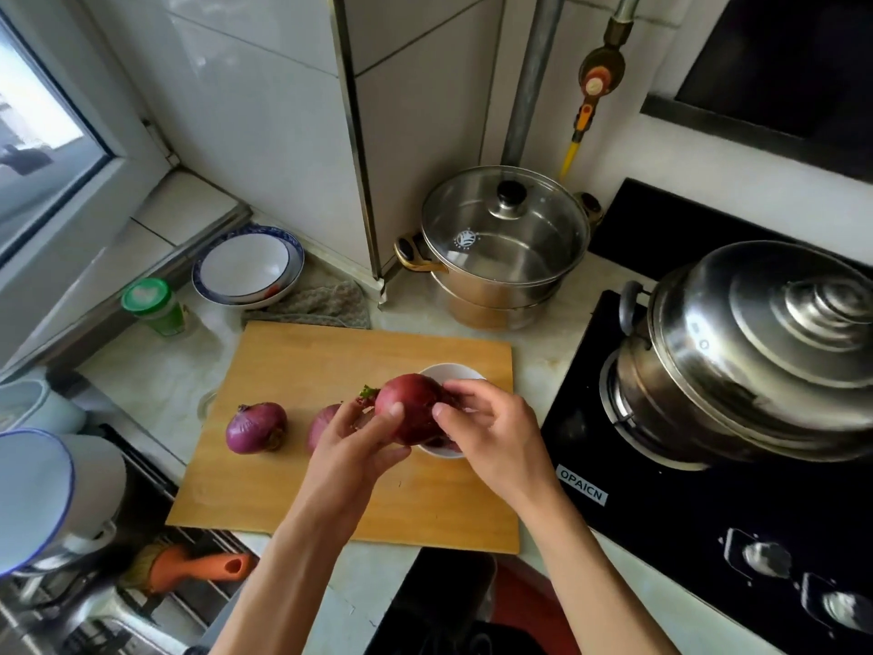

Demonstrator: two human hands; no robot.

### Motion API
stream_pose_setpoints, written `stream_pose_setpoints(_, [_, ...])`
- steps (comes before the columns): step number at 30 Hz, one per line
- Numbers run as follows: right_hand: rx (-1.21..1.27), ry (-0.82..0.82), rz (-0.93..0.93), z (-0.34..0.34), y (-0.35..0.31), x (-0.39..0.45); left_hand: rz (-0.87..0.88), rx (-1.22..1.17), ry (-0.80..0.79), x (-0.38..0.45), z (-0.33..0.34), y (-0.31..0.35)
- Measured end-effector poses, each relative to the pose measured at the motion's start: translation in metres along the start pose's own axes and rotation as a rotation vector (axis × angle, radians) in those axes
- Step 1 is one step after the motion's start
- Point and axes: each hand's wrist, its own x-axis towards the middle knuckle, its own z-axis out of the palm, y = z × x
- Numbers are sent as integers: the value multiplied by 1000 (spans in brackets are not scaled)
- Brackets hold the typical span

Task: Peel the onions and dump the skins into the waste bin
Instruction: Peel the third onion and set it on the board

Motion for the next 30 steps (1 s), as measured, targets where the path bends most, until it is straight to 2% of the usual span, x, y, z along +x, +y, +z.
stream_pose_setpoints(6, [-26,2,140,8,-12,10,124,101,18,-2,1,1])
stream_pose_setpoints(16, [-9,9,183,13,-26,5,206,126,-42,-6,-9,5])
stream_pose_setpoints(26, [-39,67,165,11,-22,0,158,89,9,-7,-12,2])
stream_pose_setpoints(30, [-143,25,-34,4,-16,4,147,76,59,-6,-11,9])
